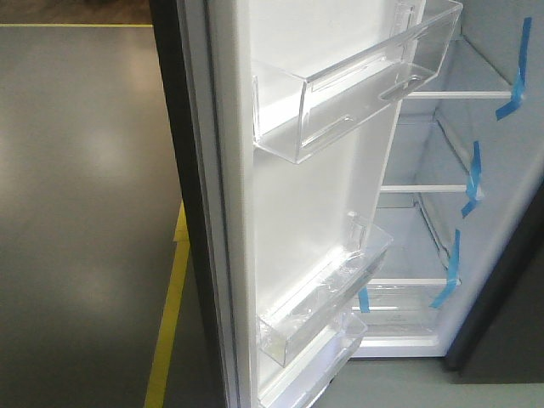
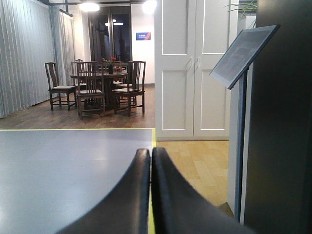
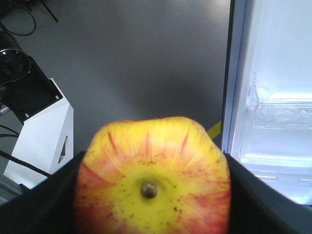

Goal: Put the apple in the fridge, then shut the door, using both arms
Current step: 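Drive up close to the open refrigerator door shelves, then raise the right gripper with the apple toward the upper door shelf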

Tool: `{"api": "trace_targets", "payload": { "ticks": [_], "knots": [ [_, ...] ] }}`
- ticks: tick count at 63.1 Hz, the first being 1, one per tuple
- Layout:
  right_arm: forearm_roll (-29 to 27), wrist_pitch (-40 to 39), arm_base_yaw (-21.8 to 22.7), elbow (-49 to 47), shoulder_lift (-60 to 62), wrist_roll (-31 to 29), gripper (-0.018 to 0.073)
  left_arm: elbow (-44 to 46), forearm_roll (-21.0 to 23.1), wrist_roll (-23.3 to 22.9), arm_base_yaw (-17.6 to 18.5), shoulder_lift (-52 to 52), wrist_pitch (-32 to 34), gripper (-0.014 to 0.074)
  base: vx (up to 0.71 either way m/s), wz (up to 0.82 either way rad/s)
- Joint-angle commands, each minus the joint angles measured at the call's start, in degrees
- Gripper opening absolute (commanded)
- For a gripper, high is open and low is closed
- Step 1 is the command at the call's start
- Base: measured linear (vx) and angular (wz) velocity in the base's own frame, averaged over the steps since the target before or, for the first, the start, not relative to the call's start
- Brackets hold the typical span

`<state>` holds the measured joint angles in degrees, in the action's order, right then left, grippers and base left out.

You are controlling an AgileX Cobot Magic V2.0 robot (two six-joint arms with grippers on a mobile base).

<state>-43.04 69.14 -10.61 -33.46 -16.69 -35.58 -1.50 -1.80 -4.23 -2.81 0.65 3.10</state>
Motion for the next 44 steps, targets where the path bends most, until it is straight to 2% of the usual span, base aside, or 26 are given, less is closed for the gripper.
{"api": "trace_targets", "payload": {
  "ticks": [1,44],
  "knots": [
    [-3.15,-2.68,-0.06,-1.35,-0.76,-0.11,0.0367,-1.19,0.53,-0.38,-0.04,0.78,4.16,-0.0006,0.06,-0.01],
    [-3.15,-2.70,-0.06,-1.35,-0.76,-0.11,0.0367,-1.19,0.53,-0.38,-0.04,0.78,4.16,-0.0006,0.05,-0.03]
  ]
}}
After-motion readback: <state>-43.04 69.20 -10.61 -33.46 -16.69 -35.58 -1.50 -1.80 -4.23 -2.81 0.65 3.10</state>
